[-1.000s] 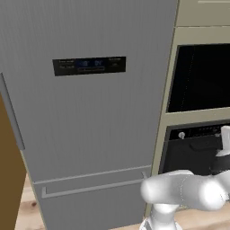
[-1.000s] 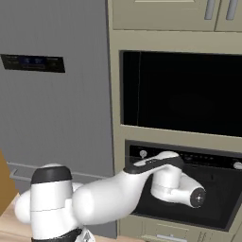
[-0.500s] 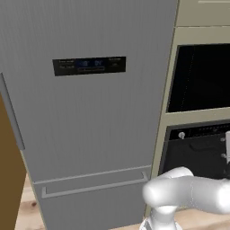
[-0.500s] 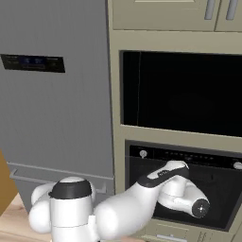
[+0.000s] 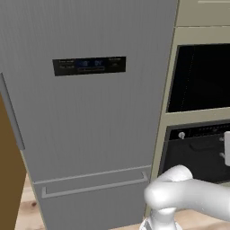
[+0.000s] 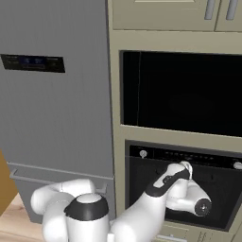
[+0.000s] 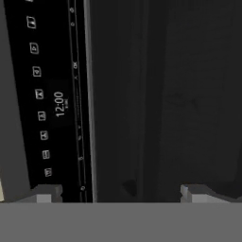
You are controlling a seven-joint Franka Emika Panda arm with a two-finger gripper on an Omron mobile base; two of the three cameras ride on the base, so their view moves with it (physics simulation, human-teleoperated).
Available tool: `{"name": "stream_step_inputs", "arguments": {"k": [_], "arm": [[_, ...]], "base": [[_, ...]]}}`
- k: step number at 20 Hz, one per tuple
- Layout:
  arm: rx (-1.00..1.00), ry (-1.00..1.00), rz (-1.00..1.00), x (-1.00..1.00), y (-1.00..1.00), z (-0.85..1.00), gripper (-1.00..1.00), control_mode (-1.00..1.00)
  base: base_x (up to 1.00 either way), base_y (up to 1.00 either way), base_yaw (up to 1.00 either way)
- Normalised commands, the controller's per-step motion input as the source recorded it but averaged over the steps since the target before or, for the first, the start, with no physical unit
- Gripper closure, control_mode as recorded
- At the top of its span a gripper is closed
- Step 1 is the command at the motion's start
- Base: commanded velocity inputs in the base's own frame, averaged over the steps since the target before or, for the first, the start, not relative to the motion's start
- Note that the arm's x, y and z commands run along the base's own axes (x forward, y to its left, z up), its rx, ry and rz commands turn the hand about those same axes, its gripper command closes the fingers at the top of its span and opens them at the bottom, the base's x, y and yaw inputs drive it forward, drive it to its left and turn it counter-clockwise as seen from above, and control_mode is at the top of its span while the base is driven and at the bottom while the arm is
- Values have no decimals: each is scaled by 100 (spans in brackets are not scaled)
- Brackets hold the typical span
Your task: Take the fish from the oven and place it on the plate on the counter.
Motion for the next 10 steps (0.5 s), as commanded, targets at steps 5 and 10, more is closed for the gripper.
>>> {"name": "stream_step_inputs", "arguments": {"k": [5, 10], "arm": [[0, 0, -4, 32, -2, -36, -100, -100], [0, 0, 0, 10, 0, -26, -100, -100]], "base": [[0, 0, 0], [0, 0, 0]]}}
